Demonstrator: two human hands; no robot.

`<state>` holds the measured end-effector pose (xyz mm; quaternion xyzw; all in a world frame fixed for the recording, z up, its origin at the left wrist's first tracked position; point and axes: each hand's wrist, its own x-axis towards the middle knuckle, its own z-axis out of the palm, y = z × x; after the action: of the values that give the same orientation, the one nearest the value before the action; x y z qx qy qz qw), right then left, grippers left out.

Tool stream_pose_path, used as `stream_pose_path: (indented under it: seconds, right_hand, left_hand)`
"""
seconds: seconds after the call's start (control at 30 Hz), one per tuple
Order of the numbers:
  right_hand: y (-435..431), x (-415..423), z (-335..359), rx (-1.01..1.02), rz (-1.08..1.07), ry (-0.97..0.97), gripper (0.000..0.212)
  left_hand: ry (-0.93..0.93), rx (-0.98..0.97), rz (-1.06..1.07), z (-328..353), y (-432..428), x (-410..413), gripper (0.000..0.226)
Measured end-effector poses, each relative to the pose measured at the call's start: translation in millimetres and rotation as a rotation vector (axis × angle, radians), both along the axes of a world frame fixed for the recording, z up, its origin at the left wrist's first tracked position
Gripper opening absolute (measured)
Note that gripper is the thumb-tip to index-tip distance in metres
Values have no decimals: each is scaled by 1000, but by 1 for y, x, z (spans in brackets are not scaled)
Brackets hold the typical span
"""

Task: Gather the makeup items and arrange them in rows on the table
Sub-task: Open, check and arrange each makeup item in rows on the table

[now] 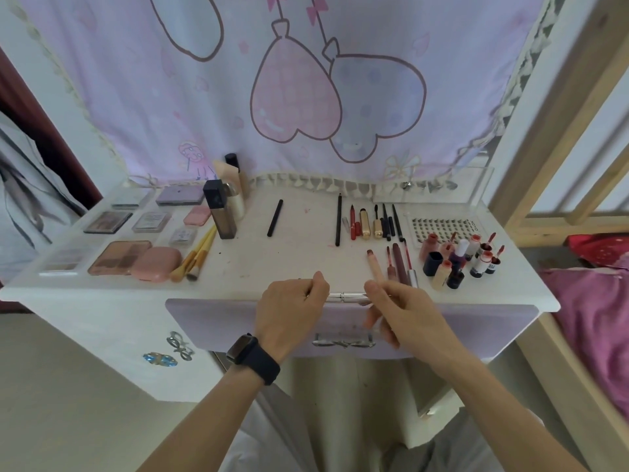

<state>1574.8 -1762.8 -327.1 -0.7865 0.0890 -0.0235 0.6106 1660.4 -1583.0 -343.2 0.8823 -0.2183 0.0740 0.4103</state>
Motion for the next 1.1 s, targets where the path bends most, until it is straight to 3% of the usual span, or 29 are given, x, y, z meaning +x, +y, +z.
stream_pose_path:
  seconds: [0.13,0.23,0.37,0.43,0.57,0.73,0.93,1.1]
  right_hand:
    - [-4,2,-6,16,8,-46,7]
    - [-3,4,-2,35,17,-46,9]
    - [0,5,4,7,-6,38,50]
    - [-1,6,3,-4,-32,29,46]
    - [-8,5,-3,36,21,-31,4]
    - [-5,3,4,25,-9,22,39]
    - [-12,-3,2,7,-65,-127,8]
    - [-14,-7,2,-85,-48,-219,23]
  left_hand:
    - [17,8,4,0,-1,1,62]
    - [33,15,11,2,-2,4,59]
    - [26,16,7,5,-4,4,59]
    - [25,31,6,6,-4,4,60]
    - [37,45,16,5,-4,5,59]
    - [25,44,7,5,-7,3,60]
    - [50,17,5,2,-1,7,59]
    - [121,-35,18,1,6,11,54]
